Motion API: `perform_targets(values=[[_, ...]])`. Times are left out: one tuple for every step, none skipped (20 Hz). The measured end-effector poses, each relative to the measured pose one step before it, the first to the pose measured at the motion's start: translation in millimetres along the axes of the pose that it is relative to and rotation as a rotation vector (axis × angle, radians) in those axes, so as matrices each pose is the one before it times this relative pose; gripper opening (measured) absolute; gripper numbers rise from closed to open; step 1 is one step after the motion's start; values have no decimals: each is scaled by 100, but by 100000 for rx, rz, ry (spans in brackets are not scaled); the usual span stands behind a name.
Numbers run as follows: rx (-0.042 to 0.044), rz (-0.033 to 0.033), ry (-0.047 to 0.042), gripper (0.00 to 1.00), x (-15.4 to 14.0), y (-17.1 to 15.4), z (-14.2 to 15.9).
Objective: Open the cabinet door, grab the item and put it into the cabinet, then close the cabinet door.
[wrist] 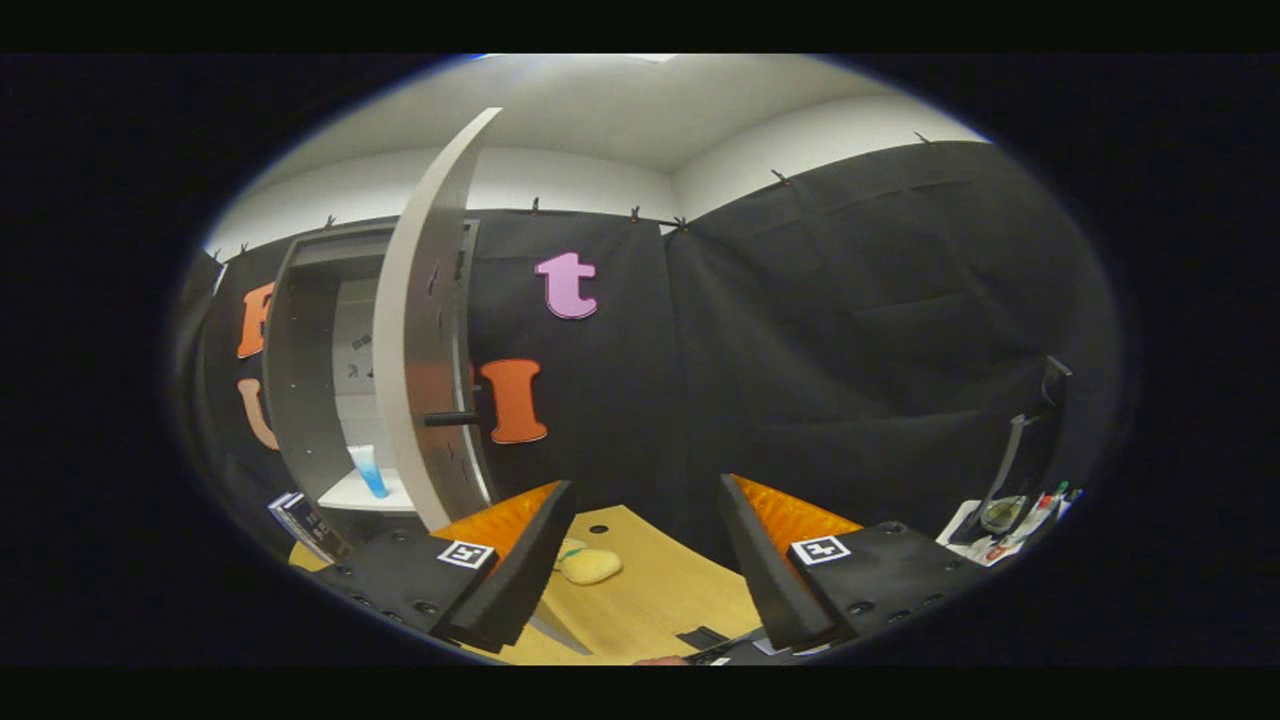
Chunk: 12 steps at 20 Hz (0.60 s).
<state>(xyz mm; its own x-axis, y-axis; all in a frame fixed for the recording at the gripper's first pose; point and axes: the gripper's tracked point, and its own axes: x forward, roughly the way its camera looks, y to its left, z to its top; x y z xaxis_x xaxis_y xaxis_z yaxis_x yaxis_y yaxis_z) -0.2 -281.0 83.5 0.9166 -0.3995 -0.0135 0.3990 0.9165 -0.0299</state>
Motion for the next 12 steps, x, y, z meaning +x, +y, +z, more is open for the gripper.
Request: perform_targets(values=[[432, 349, -204, 93, 715, -62, -25], [-96, -147, 166, 93, 669, -128, -114], [-2, 156, 518, 92, 757, 11, -268], [209, 782, 428, 91, 425, 212, -215], [348, 806, 206, 90, 438, 354, -68], [294, 1020, 319, 88, 294, 380, -25], [111, 900, 348, 88, 167, 401, -111], [128, 1677, -519, 88, 172, 399, -59], [-600, 1217, -72, 89, 60, 590, -139], [-1643, -706, -952, 88, -141, -150, 46], [-904, -339, -822, 88, 244, -201, 62], [-49, -447, -280, 88, -141, 18, -83]])
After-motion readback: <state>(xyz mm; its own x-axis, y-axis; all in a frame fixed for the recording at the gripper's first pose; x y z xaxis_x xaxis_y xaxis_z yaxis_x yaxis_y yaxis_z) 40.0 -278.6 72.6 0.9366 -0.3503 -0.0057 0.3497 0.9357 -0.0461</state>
